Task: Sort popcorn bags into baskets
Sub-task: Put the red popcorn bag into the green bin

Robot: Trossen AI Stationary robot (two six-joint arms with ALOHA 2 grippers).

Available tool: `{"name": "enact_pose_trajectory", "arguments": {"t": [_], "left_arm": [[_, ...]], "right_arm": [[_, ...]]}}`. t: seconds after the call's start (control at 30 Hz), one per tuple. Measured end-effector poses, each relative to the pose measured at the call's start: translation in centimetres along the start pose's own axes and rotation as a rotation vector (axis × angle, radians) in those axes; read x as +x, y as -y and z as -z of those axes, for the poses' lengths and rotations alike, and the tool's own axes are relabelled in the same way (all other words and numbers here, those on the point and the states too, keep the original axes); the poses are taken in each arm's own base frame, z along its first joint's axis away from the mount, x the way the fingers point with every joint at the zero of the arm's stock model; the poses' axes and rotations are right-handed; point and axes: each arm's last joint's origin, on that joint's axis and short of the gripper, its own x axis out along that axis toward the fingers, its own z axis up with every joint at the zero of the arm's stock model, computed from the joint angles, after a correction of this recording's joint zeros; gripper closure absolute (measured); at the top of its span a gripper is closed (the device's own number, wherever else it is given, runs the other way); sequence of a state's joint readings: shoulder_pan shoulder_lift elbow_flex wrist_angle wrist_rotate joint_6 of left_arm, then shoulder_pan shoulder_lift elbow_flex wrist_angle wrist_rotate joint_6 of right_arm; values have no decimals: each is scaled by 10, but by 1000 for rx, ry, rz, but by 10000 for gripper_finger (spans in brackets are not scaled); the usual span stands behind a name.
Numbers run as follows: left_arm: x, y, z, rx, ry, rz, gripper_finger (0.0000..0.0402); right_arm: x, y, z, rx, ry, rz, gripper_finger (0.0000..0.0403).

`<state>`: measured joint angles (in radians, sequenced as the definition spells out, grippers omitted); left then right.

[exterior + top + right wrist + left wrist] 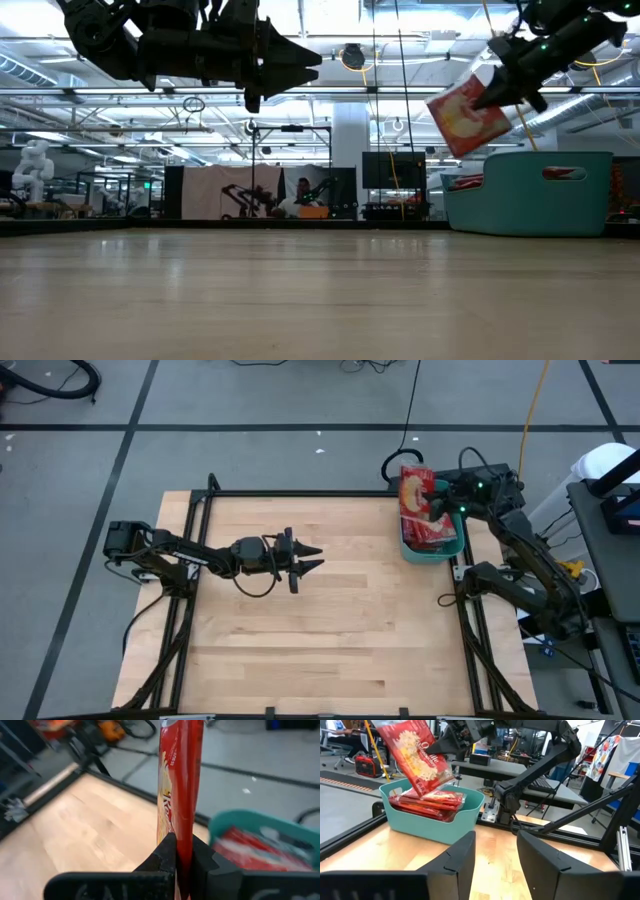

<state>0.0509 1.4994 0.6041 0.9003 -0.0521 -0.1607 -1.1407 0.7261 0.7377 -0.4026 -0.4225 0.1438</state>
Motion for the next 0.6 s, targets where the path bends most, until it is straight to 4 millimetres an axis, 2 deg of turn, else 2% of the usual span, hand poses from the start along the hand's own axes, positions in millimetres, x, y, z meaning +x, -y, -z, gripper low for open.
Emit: {"name": "enact_pose_trajectory", "arguments": {"t": [0.17,0.6], "left_arm": [[0,0,0,0,-1,0,261],[0,1,1,6,-12,25,253]], "right_arm": [[-12,4,0,1,-98,80,393],[-14,6,2,17,-133,103,391]]}}
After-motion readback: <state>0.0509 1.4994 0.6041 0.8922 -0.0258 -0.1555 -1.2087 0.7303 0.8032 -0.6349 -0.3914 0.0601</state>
